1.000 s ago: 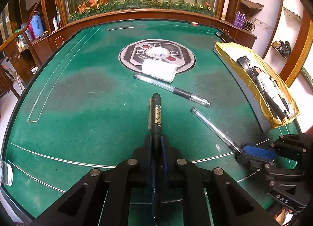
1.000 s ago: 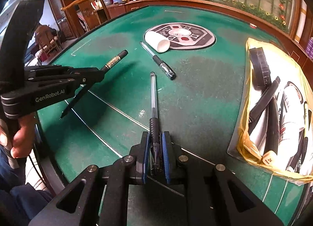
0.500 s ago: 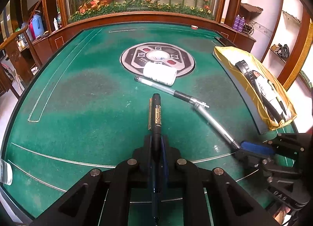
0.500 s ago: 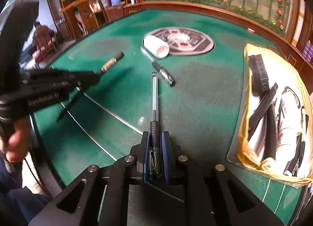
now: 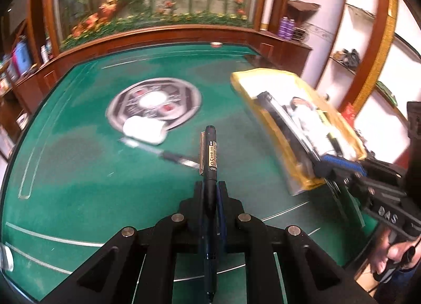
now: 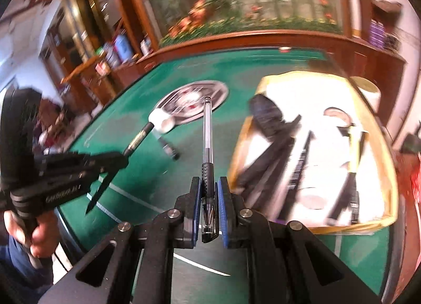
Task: Organize rigid objects
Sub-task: 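Carry the silver pen and black marker into the tray and open both tools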
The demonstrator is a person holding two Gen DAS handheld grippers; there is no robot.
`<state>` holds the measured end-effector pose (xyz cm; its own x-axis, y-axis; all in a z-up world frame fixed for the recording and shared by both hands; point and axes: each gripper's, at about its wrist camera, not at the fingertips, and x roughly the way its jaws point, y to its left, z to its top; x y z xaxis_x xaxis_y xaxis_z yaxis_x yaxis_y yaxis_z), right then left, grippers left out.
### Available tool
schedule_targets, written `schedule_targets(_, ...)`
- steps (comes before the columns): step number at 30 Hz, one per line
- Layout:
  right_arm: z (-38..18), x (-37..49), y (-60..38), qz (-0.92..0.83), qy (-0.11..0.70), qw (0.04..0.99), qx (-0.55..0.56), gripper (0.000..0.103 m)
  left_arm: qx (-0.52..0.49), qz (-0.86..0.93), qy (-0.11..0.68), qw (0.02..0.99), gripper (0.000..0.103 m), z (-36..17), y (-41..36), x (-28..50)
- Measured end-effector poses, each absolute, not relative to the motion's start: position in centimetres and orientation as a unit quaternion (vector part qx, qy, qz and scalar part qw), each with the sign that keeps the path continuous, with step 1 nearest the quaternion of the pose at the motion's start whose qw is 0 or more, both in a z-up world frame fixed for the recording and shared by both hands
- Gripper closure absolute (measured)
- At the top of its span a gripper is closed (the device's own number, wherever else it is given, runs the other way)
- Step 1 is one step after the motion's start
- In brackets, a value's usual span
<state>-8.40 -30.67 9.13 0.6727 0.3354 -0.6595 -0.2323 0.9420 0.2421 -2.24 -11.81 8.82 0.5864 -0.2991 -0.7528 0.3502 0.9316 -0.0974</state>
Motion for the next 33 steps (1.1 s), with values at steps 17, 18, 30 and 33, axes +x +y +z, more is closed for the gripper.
schedule_targets(17, 8.0, -5.9, -41.4, 0.035, 0.363, 0.921, 0.136, 0.091, 0.038, -0.265, 0.45, 0.852, 0.095, 8.5, -26.2, 3.1)
schedule_targets(18, 7.9, -5.9, -41.7, 0.032, 0.365, 0.92, 0.137, 0.091, 0.038, -0.264, 0.455, 0.85, 0.095, 8.1, -26.6, 3.5)
schedule_targets(30, 6.7, -4.8, -41.6, 0.027, 0.38, 0.915, 0.13, 0.091, 0.036, -0.257, 0.468, 0.845, 0.094, 6.3, -27.6, 4.3)
schedule_targets(33, 6.7, -4.8, -41.2, 0.025, 0.381, 0.915, 0.127, 0.091, 0.031, -0.26, 0.469, 0.844, 0.094, 6.3, -27.4, 4.2)
